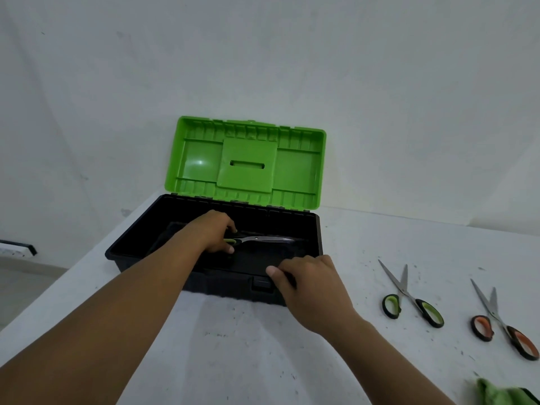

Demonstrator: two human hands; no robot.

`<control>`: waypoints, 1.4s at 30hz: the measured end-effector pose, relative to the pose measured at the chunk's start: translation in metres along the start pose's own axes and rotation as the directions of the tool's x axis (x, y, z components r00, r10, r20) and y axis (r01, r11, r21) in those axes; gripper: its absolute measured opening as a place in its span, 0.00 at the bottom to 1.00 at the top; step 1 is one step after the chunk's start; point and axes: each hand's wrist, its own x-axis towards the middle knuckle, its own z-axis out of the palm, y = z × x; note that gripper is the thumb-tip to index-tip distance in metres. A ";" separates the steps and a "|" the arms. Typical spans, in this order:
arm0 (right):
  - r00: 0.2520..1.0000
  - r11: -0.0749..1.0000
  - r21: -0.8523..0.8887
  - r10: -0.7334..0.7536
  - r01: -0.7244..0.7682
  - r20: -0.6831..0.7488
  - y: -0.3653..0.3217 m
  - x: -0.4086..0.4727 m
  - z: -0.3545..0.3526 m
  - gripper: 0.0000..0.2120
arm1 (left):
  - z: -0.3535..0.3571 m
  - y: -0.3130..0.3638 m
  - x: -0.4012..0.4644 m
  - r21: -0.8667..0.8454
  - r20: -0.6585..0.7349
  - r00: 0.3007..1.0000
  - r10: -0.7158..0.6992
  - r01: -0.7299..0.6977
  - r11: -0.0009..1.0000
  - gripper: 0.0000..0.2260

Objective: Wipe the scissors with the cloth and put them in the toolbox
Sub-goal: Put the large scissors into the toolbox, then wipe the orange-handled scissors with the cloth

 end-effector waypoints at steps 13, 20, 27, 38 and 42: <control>0.999 0.999 -0.048 -0.011 0.013 0.043 -0.006 -0.005 -0.010 0.20 | -0.021 0.042 -0.044 0.070 -0.106 0.991 0.083 -0.076 0.995 0.22; 0.994 0.997 0.080 0.018 -0.010 -0.105 -0.007 -0.056 -0.048 0.08 | -0.032 0.132 -0.115 -0.385 -0.314 0.929 0.197 -0.315 0.868 0.12; 0.958 0.978 0.082 0.206 -0.193 -0.198 0.037 -0.154 -0.086 0.09 | 0.006 0.240 -0.168 -0.447 -0.263 0.893 0.366 -0.449 0.774 0.06; 0.806 0.810 0.003 0.584 -0.586 -0.096 0.151 -0.224 -0.125 0.10 | 0.088 0.339 -0.156 -0.479 -0.033 0.928 0.371 -0.341 0.809 0.10; 0.712 0.712 -0.018 0.700 -0.702 -0.049 0.194 -0.203 -0.123 0.11 | 0.110 0.355 -0.142 -0.509 -0.068 0.951 0.302 -0.294 0.809 0.08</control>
